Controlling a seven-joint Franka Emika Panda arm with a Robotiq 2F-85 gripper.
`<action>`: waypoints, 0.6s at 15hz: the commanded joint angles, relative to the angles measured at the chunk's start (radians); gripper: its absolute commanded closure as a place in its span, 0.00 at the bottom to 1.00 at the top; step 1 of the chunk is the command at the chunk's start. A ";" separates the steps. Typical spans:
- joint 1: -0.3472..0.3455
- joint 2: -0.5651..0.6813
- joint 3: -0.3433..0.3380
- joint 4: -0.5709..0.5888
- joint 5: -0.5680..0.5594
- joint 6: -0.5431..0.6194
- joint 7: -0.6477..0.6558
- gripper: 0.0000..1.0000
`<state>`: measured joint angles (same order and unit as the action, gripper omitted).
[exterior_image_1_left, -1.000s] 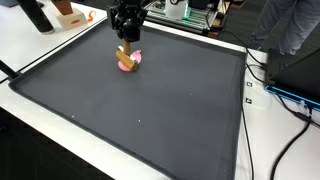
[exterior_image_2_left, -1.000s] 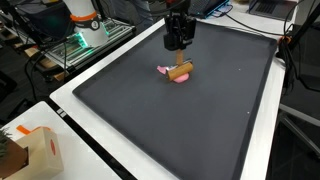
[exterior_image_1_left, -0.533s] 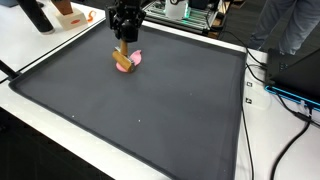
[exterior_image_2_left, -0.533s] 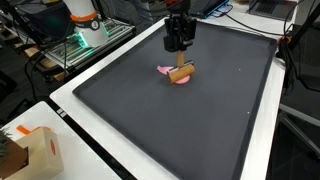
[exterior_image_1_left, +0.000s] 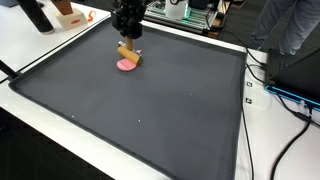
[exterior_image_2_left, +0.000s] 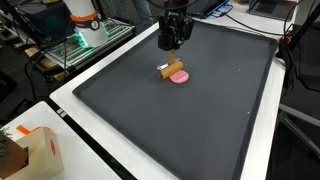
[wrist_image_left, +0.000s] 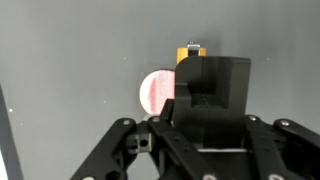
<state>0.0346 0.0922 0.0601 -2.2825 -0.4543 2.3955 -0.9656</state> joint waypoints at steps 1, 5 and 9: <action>0.001 0.023 0.002 0.002 0.024 -0.121 -0.125 0.76; 0.011 0.034 0.005 0.022 0.001 -0.181 -0.146 0.76; 0.010 0.048 0.006 0.025 0.051 -0.101 -0.060 0.76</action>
<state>0.0467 0.0977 0.0704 -2.2512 -0.4335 2.2466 -1.0798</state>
